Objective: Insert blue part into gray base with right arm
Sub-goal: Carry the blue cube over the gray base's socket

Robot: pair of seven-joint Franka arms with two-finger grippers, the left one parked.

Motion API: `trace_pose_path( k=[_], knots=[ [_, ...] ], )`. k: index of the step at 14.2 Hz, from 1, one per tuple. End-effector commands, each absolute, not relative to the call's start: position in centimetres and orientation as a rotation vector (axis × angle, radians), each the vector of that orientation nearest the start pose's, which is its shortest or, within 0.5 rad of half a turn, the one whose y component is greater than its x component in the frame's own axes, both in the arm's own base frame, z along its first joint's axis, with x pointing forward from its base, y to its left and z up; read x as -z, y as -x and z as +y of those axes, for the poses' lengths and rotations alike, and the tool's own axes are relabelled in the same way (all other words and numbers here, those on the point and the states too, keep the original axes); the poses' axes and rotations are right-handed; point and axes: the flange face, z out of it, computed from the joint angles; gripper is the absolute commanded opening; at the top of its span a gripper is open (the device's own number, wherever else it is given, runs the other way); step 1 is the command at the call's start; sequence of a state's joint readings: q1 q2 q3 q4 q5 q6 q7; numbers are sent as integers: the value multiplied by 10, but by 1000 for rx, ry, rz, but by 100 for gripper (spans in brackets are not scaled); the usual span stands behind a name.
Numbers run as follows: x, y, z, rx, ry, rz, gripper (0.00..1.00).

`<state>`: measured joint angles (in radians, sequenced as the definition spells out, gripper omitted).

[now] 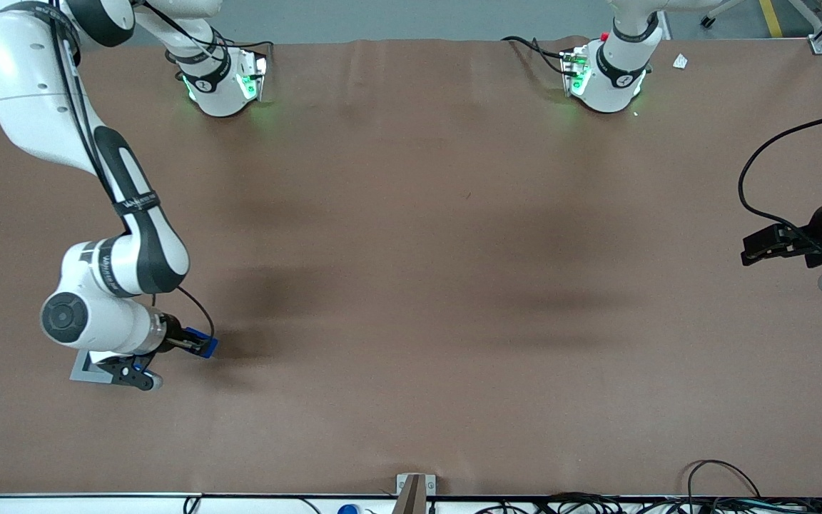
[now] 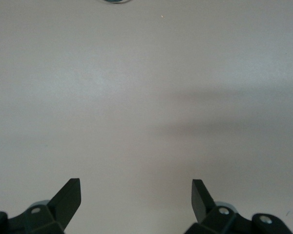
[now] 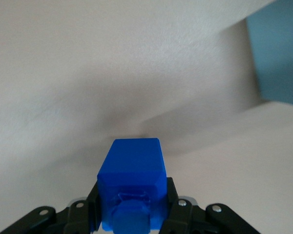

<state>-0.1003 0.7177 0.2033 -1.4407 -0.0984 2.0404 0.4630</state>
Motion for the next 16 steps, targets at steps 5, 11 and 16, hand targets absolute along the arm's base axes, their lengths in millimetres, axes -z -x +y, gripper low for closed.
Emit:
trace_pose_path(
  k=[5,11,16],
  knots=[
    [-318,-707,-31,-364,3093,101,0],
    [-338,-717,-87,-259,3161,67,0],
    [-336,-725,-122,-162,3197,159,0]
  ],
)
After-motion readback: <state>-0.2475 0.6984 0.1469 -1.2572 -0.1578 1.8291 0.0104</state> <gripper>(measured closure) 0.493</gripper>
